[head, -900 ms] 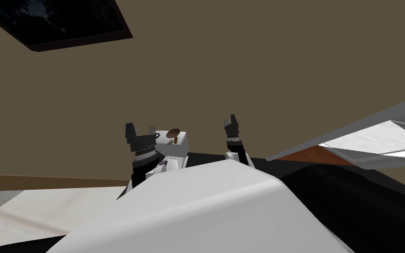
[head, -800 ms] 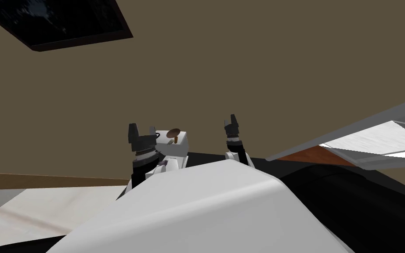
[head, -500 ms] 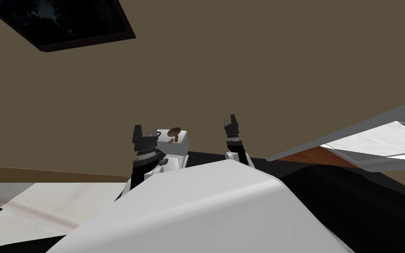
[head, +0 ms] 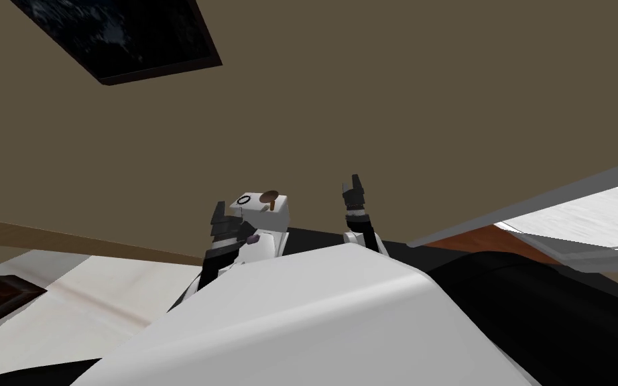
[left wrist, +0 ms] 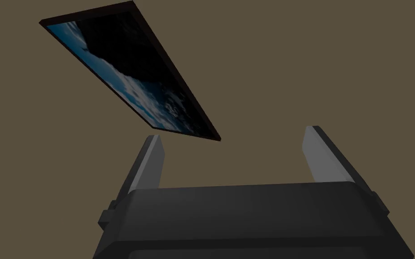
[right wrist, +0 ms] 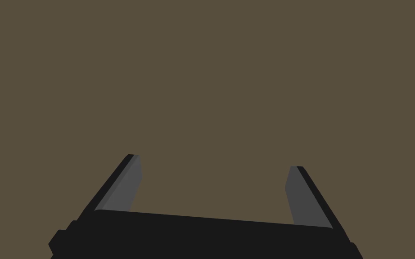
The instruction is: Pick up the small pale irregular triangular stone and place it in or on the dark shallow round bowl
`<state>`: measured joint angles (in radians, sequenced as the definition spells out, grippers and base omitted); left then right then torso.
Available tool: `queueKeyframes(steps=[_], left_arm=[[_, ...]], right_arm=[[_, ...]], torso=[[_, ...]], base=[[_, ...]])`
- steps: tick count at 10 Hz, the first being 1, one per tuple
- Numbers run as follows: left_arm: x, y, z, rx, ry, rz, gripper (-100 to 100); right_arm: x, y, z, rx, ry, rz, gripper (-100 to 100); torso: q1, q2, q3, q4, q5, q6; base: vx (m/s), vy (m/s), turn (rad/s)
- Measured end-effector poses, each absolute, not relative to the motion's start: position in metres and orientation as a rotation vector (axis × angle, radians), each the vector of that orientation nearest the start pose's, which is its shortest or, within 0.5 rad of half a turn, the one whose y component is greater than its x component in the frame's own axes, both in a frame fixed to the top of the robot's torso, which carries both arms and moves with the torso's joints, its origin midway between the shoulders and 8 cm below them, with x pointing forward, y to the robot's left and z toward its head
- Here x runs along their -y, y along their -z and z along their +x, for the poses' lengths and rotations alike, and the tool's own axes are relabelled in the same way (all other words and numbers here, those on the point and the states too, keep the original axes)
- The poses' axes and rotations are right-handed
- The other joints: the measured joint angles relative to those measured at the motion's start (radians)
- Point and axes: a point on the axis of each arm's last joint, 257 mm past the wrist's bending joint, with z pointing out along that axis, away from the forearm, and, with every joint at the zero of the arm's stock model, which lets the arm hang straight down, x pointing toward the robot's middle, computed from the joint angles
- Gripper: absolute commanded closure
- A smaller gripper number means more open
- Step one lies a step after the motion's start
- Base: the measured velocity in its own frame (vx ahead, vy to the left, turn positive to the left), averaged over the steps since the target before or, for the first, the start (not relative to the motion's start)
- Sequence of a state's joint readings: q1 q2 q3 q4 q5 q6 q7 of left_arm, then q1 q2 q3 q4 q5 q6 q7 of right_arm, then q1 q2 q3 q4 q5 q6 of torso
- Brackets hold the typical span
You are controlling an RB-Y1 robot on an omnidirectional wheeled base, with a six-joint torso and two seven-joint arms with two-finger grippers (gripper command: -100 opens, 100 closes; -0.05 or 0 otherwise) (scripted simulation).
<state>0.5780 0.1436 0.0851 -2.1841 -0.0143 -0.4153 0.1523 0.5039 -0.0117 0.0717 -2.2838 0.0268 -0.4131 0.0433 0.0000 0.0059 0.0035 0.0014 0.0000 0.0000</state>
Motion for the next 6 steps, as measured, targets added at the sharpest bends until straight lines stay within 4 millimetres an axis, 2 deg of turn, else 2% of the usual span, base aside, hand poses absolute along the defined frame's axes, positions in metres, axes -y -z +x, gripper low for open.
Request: queueKeyframes(steps=[6], left_arm=[[-0.357, 0.131, 0.361, -0.919, 1.164, -1.021, -100]], right_arm=[[0.254, -0.007, 0.361, -0.713, -1.296, 0.693, 0]], torso=[[-0.001, -0.004, -0.002, -0.001, 0.0, 0.0]], base=[[-0.038, -0.011, 0.055]])
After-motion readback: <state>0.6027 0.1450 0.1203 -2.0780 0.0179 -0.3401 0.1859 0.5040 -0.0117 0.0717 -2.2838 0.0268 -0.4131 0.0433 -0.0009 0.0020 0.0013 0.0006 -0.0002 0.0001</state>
